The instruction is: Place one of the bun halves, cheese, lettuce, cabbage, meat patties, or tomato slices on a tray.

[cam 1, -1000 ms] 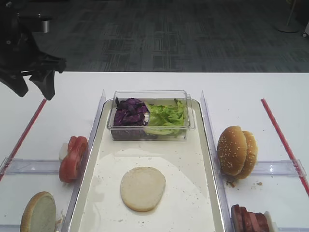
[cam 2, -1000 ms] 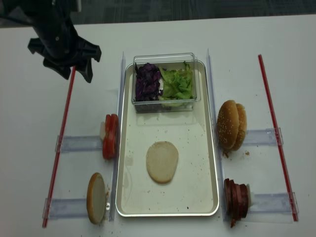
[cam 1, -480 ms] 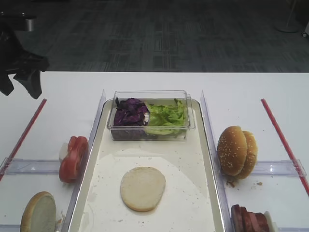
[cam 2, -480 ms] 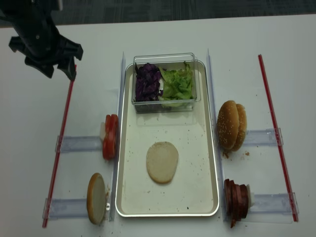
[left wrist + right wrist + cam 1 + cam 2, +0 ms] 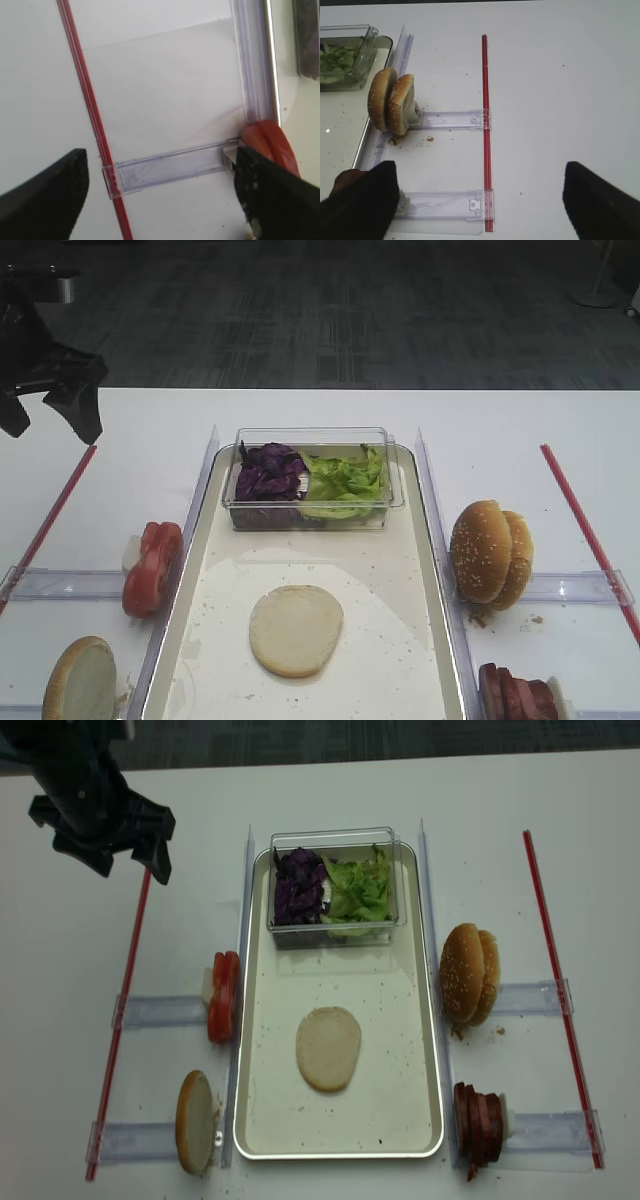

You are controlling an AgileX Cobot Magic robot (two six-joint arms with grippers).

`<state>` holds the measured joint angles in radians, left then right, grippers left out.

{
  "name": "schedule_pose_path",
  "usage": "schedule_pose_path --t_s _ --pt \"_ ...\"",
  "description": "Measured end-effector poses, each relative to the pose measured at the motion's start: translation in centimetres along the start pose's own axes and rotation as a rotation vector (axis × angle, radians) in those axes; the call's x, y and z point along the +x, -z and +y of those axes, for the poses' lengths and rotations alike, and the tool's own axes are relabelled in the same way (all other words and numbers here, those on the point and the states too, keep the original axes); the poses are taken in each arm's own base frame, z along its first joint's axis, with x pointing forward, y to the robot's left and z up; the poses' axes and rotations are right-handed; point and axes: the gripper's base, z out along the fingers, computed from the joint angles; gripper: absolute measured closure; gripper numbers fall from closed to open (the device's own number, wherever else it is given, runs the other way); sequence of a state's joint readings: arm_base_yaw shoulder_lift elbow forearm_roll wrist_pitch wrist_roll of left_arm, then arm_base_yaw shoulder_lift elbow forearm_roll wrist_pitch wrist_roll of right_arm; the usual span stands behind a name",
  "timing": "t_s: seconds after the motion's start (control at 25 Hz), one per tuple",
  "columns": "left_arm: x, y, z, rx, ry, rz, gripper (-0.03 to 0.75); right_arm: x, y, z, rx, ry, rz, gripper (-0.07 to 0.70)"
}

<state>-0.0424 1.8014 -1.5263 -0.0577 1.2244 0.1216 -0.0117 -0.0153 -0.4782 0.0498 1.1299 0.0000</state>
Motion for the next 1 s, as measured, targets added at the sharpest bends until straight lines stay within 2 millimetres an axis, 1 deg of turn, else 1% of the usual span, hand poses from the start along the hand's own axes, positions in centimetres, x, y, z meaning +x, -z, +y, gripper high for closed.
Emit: schedule_pose_path --t_s 0.28,0.4,0.48,0.72,1.0 --pt "0.1 0.3 0.0 -0.001 0.0 -0.007 0.165 0.0 0.0 0.0 0.0 0.0 0.0 -0.045" --pt "0.4 1.5 -0.1 -0.004 -0.004 -0.04 0.163 0.0 0.0 0.0 0.0 0.0 0.0 -0.045" --pt "1.0 2.9 -0.3 -0.007 -0.006 -0.072 0.163 0.0 0.0 0.0 0.0 0.0 0.0 -0.045" --pt "3.9 6.2 -0.7 -0.016 -0.012 -0.138 0.162 0.0 0.0 0.0 0.0 0.0 0.0 -0.045" --pt "8.7 10.8 -1.5 -0.031 -0.028 -0.252 0.162 0.0 0.0 0.0 0.0 0.0 0.0 -0.045"
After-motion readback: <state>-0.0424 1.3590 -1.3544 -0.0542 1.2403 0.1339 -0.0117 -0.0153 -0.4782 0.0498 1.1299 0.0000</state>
